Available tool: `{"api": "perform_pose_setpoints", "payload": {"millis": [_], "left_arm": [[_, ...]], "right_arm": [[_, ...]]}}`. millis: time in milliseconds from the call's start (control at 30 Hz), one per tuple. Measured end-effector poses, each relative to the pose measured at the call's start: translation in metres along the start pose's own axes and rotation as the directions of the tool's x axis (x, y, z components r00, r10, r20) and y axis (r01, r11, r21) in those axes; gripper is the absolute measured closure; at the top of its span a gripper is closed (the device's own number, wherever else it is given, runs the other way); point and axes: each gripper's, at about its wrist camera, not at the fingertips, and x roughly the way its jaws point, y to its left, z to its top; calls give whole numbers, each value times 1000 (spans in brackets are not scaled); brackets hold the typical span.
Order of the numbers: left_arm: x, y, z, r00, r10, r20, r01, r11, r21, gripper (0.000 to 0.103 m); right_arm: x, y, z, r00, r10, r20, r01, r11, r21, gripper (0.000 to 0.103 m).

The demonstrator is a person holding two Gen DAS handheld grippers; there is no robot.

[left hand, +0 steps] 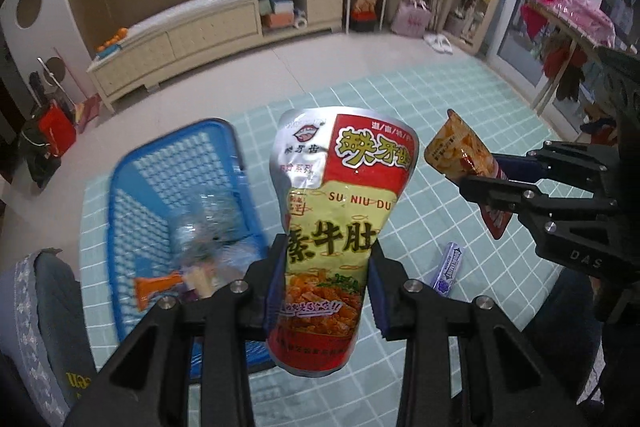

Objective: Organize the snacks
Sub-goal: 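Carry the large pouch over the basket with the left tool while the right tool carries the small pouch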

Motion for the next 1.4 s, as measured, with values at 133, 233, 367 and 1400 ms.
{"api": "perform_pose_setpoints", "payload": {"millis": [133, 233, 367, 1400], "left_arm": [[-24, 21, -8, 999, 23, 39, -22, 1000, -18, 68], [-24, 31, -17, 997, 34, 63, -32, 999, -35, 68], [-37, 46, -26, 995, 54, 84, -49, 997, -65, 68], [16, 125, -40, 999, 37, 18, -31, 966, -256, 67]], "right_arm": [[-11, 25, 10, 1000, 9, 28, -8, 999, -38, 72], [-14, 43, 16, 999, 18, 42, -14, 997, -78, 72], [-14, 68, 26, 997, 43, 56, -35, 990, -134, 72], [109, 123, 27, 984, 77, -159, -100, 985, -140, 71]]}}
